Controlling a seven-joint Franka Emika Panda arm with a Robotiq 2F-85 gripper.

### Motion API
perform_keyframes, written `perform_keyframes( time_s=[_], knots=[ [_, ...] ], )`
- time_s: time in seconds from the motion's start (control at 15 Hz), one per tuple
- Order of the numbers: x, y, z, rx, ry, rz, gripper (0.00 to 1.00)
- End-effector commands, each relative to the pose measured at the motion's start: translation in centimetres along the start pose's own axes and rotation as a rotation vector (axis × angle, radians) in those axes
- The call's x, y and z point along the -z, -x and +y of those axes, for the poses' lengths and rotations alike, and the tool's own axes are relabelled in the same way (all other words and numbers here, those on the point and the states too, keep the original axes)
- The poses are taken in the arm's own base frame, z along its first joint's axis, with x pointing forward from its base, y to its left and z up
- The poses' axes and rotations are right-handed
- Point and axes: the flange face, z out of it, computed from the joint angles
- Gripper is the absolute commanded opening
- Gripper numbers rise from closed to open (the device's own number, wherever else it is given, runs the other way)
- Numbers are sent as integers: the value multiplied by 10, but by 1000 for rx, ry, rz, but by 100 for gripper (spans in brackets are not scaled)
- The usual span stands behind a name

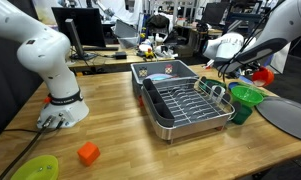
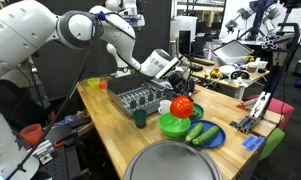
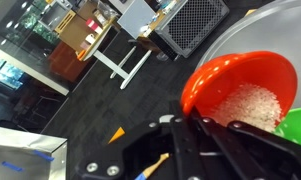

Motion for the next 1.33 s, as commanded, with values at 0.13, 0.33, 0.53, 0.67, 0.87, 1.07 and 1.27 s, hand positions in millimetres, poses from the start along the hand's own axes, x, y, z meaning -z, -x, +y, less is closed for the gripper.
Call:
perform_keyframes(
  time_s=[0.13, 0.33, 0.53, 0.67, 0.87, 1.07, 1.27],
  knots=[
    [-2, -8, -6, 68, 74, -42, 2],
    [3, -10, -7, 85, 94, -30, 2],
    [13, -10, -7, 109, 110, -13, 2],
    [19, -12, -9, 132, 133, -19, 2],
    [22, -14, -13, 172, 160, -23, 2],
    [22, -19, -17, 206, 186, -34, 2],
    [21, -23, -24, 241, 202, -39, 2]
  ],
)
